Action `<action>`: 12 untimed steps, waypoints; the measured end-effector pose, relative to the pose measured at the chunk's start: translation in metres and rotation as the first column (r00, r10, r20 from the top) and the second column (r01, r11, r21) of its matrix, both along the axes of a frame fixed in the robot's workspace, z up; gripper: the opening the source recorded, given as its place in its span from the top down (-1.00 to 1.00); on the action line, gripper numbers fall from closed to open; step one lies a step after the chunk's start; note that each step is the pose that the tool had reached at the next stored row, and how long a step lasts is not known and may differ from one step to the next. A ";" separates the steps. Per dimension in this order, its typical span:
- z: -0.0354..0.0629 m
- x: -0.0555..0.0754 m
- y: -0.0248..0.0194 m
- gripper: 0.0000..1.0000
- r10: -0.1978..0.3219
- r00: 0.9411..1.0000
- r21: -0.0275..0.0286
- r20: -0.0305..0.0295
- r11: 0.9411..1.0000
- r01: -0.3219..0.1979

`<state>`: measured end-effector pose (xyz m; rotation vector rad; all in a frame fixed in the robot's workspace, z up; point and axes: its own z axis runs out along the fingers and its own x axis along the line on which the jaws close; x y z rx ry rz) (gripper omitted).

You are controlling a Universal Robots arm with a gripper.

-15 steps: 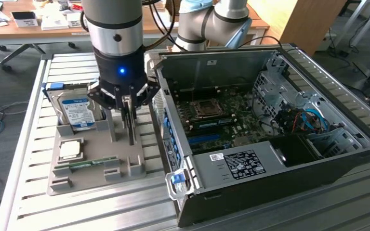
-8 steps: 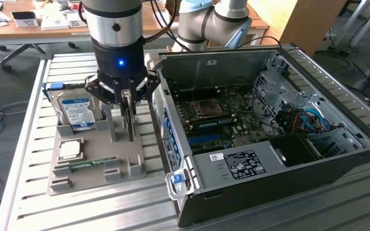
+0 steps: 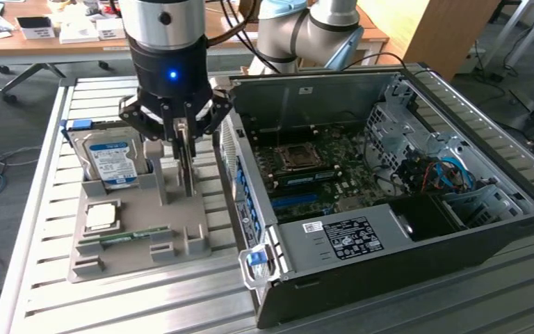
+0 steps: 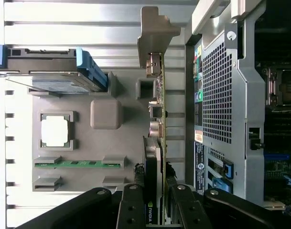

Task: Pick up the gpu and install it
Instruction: 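Pick up the gpu and move the gpu toward the slot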

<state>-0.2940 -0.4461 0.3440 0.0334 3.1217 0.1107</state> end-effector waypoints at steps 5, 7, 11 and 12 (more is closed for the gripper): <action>0.0109 0.000 0.0000 0.47 0.000 1.000 0.001 0.000 1.000 0.000; 0.0116 0.000 0.0000 0.47 0.000 1.000 0.001 0.000 1.000 0.000; 0.0117 0.000 0.0000 0.47 0.000 1.000 0.001 0.000 1.000 0.000; 0.0118 0.000 0.0000 0.47 0.000 1.000 0.001 0.000 1.000 0.000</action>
